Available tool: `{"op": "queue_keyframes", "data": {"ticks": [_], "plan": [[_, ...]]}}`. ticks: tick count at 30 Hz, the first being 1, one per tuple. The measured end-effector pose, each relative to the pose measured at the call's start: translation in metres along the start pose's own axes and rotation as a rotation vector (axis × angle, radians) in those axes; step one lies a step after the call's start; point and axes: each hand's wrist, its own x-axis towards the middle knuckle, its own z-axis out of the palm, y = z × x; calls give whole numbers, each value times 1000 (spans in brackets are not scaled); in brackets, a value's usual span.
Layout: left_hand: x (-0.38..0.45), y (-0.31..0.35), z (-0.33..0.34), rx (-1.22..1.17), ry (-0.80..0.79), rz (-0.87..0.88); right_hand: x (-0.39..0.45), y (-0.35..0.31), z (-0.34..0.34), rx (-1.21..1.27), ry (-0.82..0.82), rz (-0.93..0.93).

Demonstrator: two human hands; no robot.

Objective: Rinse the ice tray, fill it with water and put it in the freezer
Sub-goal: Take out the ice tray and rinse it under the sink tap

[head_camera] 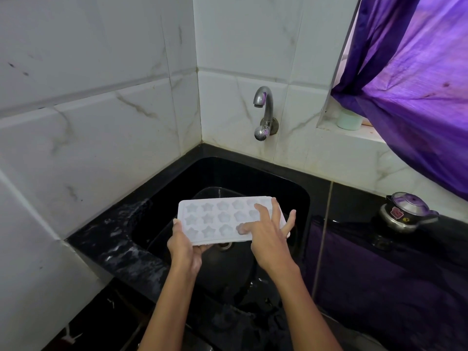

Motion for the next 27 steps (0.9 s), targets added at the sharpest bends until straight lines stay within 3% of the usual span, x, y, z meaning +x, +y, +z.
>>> {"op": "queue_keyframes", "data": {"ticks": [27], "plan": [[1,-5,2,10,-4,5,-3,-3,-5,-26,0,39]]}}
